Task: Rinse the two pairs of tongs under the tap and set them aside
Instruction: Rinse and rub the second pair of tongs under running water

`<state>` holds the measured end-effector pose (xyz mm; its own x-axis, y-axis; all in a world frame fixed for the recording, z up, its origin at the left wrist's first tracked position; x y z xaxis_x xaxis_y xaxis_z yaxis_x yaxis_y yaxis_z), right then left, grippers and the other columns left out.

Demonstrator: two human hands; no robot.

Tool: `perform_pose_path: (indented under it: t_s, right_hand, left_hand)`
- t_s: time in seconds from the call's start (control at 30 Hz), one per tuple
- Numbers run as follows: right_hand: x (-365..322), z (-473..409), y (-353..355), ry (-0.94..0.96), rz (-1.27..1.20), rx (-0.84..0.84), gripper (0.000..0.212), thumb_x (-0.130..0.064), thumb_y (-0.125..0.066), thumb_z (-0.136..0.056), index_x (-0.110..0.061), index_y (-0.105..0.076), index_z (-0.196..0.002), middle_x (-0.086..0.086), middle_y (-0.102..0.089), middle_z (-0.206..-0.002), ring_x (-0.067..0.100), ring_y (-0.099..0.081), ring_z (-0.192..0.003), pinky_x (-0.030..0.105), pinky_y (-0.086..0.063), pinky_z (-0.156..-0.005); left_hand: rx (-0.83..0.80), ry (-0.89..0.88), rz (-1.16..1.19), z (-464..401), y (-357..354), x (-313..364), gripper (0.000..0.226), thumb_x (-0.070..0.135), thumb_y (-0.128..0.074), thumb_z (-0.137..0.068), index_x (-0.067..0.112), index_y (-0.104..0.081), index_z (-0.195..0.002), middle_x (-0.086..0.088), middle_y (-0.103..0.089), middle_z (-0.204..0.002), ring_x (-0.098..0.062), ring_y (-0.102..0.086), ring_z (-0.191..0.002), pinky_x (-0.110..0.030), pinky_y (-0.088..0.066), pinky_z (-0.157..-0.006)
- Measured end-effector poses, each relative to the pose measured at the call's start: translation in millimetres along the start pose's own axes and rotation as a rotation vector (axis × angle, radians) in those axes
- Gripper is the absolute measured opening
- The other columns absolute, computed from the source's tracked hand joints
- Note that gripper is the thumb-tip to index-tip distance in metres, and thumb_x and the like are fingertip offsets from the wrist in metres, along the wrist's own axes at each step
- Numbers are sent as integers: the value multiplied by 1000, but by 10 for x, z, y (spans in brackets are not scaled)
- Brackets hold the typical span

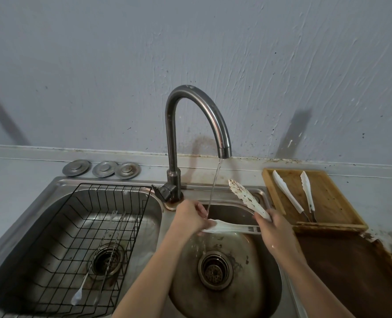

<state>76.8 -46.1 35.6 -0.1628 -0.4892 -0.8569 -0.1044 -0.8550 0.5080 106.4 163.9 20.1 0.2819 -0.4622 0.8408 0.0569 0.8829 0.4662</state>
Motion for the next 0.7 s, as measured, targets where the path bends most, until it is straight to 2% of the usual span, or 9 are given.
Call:
perform_pose_path:
  t_s: [0.1, 0.17, 0.23, 0.33, 0.37, 0.43, 0.5, 0.63, 0.7]
  right_hand:
    - [-14, 18, -69, -2, -39, -8, 13, -28, -52, -92, -17, -57, -94, 4, -60, -74, 14, -53, -63, 25, -37, -52]
    - [-12, 34, -105, -12, -66, -8, 14, -26, -54, -91, -17, -57, -100, 5, -63, -80, 14, -56, -68, 25, -39, -56]
    - [-6, 51, -117, -26, -125, -2, 17, -25, -53, -92, -14, -59, -104, 6, -64, -84, 14, -55, -72, 29, -41, -61]
    - [0, 63, -143, -9, -173, 4, 23, -24, -52, -92, -9, -61, -107, 5, -62, -79, 17, -55, -70, 30, -42, -60]
    - [3, 71, -166, 0, -178, 0, 22, -25, -52, -92, -10, -61, -106, 9, -62, -78, 20, -55, -69, 31, -42, -59]
    - [-11, 83, -222, 27, -186, 0, 16, -27, -53, -92, -14, -61, -96, 21, -63, -81, 28, -53, -66, 39, -43, -58]
    - [-34, 92, -263, 60, -173, 13, 12, -25, -55, -90, -13, -59, -91, 24, -63, -85, 34, -54, -66, 42, -45, -61]
    - [-54, 106, -273, 81, -210, 19, 1, -23, -56, -89, -23, -57, -89, 14, -65, -83, 43, -59, -74, 41, -45, -61]
    - [-40, 110, -244, 79, -214, 14, 11, -25, -56, -90, -19, -60, -98, 9, -66, -85, 42, -62, -80, 46, -49, -63]
  left_hand:
    - [98, -19, -214, -2, 37, 60, 46, 39, -87, -57, 20, -45, -67, 5, -56, -70, -10, -52, -61, -23, -39, -53]
    - [140, -28, -274, -1, 39, 83, 47, 44, -84, -58, 21, -45, -70, 4, -58, -76, -11, -53, -68, -23, -37, -54]
    - [188, -59, -161, -5, 69, 76, 39, 38, -83, -64, 19, -51, -77, 6, -57, -78, -10, -53, -70, -17, -35, -52]
    - [278, -112, 164, 14, 193, 79, 21, 26, -73, -79, 11, -60, -86, 2, -62, -81, -5, -56, -67, -5, -41, -48]
    - [295, -117, 310, 29, 224, 84, 19, 26, -68, -85, 8, -63, -86, -4, -65, -79, -8, -60, -65, -7, -44, -47]
    - [324, -129, 517, 60, 257, 98, 24, 27, -56, -93, 7, -67, -84, -9, -66, -75, -15, -64, -65, -21, -56, -52]
    - [340, -156, 559, 75, 268, 132, 25, 28, -49, -96, 14, -67, -85, -7, -69, -77, -17, -67, -71, -29, -59, -58]
    - [289, -198, 640, 70, 257, 145, 22, 26, -45, -98, 16, -63, -90, -5, -73, -85, -18, -70, -78, -27, -59, -59]
    - [254, -204, 677, 65, 232, 142, 23, 23, -46, -97, 9, -64, -94, -7, -74, -88, -19, -71, -80, -27, -59, -60]
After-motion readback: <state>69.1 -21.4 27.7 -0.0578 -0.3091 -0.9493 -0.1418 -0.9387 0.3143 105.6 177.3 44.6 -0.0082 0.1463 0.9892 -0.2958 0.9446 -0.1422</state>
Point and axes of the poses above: each hand's wrist, its own z-axis away from the middle knuckle, its own y-axis out of the back of the hand, x = y × z, the point moved 6 cm from there along -z, towards the middle knuckle
